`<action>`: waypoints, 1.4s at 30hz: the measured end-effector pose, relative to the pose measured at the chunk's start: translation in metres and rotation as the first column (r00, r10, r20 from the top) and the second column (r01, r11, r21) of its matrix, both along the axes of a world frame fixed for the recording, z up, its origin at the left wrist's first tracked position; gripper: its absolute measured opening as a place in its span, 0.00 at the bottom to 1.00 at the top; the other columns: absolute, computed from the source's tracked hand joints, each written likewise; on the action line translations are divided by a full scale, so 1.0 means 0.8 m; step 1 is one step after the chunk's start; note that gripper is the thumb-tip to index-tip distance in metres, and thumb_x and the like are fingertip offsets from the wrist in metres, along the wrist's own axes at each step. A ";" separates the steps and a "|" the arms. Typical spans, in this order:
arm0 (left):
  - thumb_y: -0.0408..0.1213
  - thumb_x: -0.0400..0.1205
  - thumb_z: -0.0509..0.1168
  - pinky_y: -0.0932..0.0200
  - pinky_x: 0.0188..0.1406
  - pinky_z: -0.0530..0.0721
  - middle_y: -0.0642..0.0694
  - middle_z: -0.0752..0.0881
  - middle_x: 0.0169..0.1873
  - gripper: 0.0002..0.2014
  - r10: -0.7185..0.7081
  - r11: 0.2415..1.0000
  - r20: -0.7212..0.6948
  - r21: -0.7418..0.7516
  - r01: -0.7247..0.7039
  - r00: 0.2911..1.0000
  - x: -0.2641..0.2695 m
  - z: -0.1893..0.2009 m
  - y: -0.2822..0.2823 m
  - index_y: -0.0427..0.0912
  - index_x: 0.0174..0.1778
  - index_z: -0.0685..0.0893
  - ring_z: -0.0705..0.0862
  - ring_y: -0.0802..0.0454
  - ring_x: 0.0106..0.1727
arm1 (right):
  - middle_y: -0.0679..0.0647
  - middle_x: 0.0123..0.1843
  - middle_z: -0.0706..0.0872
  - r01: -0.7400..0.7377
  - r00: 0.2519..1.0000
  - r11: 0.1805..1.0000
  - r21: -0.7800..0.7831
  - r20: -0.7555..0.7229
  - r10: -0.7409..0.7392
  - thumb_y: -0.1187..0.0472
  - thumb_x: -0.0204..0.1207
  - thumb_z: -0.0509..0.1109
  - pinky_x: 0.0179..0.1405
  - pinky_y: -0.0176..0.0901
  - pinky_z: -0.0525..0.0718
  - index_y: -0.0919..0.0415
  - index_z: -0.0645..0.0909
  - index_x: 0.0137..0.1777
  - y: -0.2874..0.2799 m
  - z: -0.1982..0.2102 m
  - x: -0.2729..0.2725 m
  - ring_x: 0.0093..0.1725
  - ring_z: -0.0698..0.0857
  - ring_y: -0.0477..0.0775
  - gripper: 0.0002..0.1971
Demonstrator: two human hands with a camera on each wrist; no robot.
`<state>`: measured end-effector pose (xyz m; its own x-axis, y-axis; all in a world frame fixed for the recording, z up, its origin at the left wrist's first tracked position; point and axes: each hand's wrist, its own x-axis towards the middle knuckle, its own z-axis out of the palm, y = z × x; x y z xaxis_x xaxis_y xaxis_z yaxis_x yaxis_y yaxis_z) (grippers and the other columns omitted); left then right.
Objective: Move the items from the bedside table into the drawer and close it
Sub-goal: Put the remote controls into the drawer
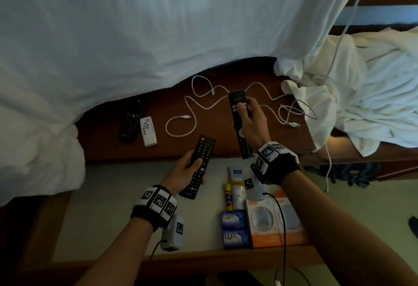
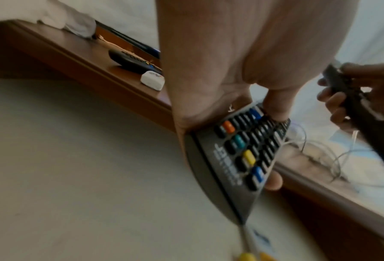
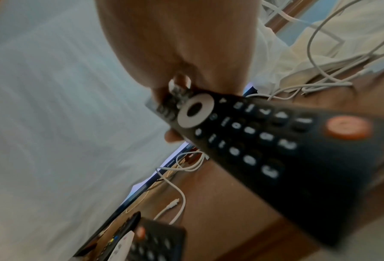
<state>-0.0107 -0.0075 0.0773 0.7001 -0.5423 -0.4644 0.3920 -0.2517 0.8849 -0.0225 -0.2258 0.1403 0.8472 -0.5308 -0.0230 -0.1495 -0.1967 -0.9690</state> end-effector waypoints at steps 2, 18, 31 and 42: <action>0.33 0.85 0.63 0.49 0.38 0.86 0.44 0.83 0.42 0.12 -0.104 0.989 -0.023 0.105 0.106 0.994 -0.007 -0.012 0.011 0.45 0.65 0.77 0.85 0.44 0.33 | 0.56 0.44 0.87 -0.058 0.987 0.998 0.023 -0.148 0.061 0.53 0.84 0.61 0.34 0.50 0.86 0.56 0.78 0.61 0.000 -0.005 -0.005 0.35 0.87 0.55 0.11; 0.33 0.78 0.72 0.59 0.52 0.80 0.38 0.87 0.62 0.20 -0.277 0.665 0.024 0.727 0.174 0.960 -0.046 -0.097 0.108 0.39 0.67 0.82 0.85 0.41 0.60 | 0.60 0.55 0.87 -0.545 0.576 0.819 0.177 -0.630 0.520 0.62 0.79 0.68 0.41 0.46 0.88 0.54 0.75 0.74 0.066 -0.101 -0.078 0.38 0.88 0.57 0.23; 0.28 0.73 0.76 0.57 0.60 0.79 0.39 0.89 0.57 0.18 -0.223 0.717 0.168 0.695 0.045 0.960 -0.022 -0.103 0.099 0.36 0.59 0.87 0.86 0.42 0.61 | 0.59 0.61 0.89 -0.838 0.318 0.542 0.066 -0.748 0.583 0.62 0.75 0.72 0.59 0.42 0.79 0.58 0.87 0.63 0.169 -0.176 -0.131 0.61 0.86 0.58 0.16; 0.24 0.70 0.77 0.53 0.61 0.85 0.40 0.92 0.53 0.17 -0.359 0.642 0.054 0.739 0.204 0.932 -0.037 -0.119 0.089 0.40 0.54 0.91 0.89 0.44 0.55 | 0.66 0.66 0.85 -0.883 0.141 0.444 0.154 -0.815 0.562 0.69 0.81 0.65 0.60 0.48 0.82 0.61 0.85 0.66 0.194 -0.202 -0.124 0.61 0.86 0.65 0.16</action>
